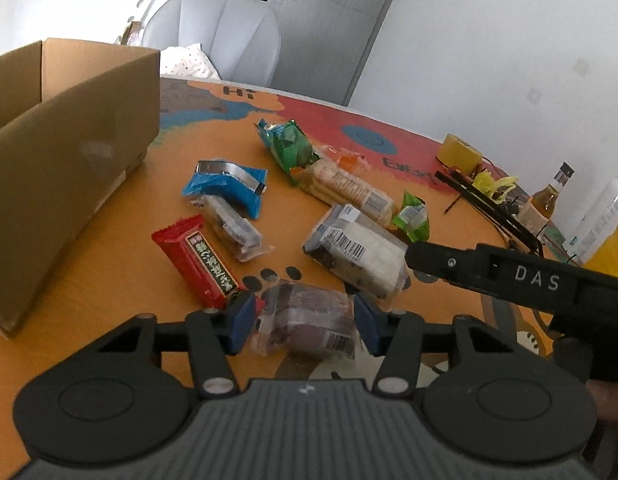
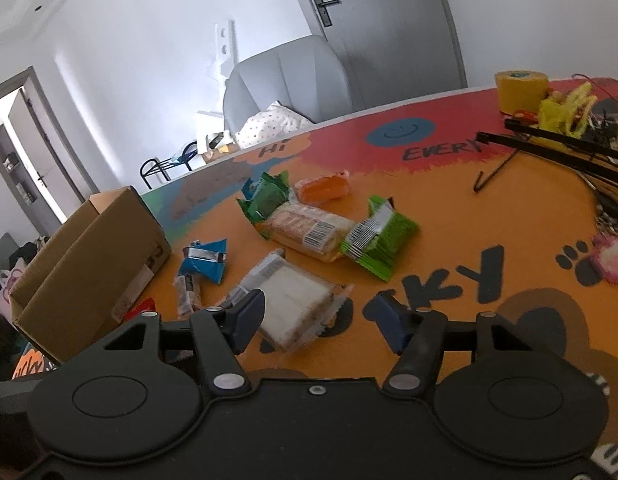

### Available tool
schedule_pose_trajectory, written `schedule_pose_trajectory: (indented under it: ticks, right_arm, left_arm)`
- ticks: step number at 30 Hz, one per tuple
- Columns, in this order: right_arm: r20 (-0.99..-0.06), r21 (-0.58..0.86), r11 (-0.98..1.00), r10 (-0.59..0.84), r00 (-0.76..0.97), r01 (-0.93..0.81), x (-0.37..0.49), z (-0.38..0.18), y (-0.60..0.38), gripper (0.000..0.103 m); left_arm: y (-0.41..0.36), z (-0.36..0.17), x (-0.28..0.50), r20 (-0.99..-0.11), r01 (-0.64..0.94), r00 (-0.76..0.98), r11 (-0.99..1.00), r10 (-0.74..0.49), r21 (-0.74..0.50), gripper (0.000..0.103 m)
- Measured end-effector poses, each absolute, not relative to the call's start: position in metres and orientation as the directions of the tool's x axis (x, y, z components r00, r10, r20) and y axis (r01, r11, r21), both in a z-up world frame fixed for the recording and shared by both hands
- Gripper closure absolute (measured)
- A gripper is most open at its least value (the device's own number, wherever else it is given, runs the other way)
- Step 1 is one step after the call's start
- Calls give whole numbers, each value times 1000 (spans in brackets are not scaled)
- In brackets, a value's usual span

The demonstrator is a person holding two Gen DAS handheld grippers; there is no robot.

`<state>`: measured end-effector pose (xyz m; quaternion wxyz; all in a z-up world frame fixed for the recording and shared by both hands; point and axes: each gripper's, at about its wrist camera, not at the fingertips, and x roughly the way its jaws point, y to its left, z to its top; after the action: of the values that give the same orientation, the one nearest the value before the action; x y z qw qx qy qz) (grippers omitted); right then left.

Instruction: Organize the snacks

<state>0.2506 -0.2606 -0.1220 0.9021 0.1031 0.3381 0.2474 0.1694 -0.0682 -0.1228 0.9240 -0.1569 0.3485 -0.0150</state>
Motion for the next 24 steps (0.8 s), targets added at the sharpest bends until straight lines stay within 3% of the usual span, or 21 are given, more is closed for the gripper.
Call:
schedule_pose_trajectory:
  ticks: [9,14,24]
  right_arm:
    - [-535,337,846,534,655,-413,264,-114,-243,40]
    - [-543,333,832,553,631,-443,265,-118,-231,40]
    - [-581,203,845,511,633,-495,253,-121,-217,41]
  left_arm:
    - [-80,-126,173,-638,-53,759,964,-129,-259,50]
    - [-75,-125,173,-641,-61,758,965,-120,-254,62]
    - [-57,-124,172,-643,-118,762,961,-74,-249,65]
